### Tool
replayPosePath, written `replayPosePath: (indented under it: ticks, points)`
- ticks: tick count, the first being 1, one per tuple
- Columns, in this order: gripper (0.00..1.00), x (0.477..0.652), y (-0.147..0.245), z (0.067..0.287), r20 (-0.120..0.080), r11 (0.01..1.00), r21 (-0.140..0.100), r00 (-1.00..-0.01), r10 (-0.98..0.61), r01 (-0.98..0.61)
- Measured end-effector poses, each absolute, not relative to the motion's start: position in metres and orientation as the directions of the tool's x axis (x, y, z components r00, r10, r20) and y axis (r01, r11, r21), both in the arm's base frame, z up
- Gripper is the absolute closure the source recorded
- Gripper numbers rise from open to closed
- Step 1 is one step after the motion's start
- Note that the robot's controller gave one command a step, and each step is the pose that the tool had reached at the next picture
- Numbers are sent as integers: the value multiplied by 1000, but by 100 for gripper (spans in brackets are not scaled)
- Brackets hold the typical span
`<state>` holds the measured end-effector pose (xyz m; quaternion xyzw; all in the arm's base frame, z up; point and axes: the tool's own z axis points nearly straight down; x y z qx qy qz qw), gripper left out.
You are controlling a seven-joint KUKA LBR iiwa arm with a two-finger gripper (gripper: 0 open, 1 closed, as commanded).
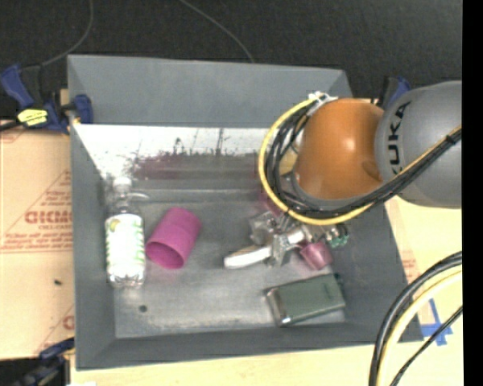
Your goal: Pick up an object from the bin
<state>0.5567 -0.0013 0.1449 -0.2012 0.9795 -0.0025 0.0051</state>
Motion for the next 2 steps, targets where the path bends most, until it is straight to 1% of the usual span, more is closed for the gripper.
replayPosePath:
  ticks: [1,2]
  points:
    - [100,566,-5,177,-18,921,-11,-921,-390,-390]
    - [100,556,-15,206,-11,921,-8,-921,-390,-389]
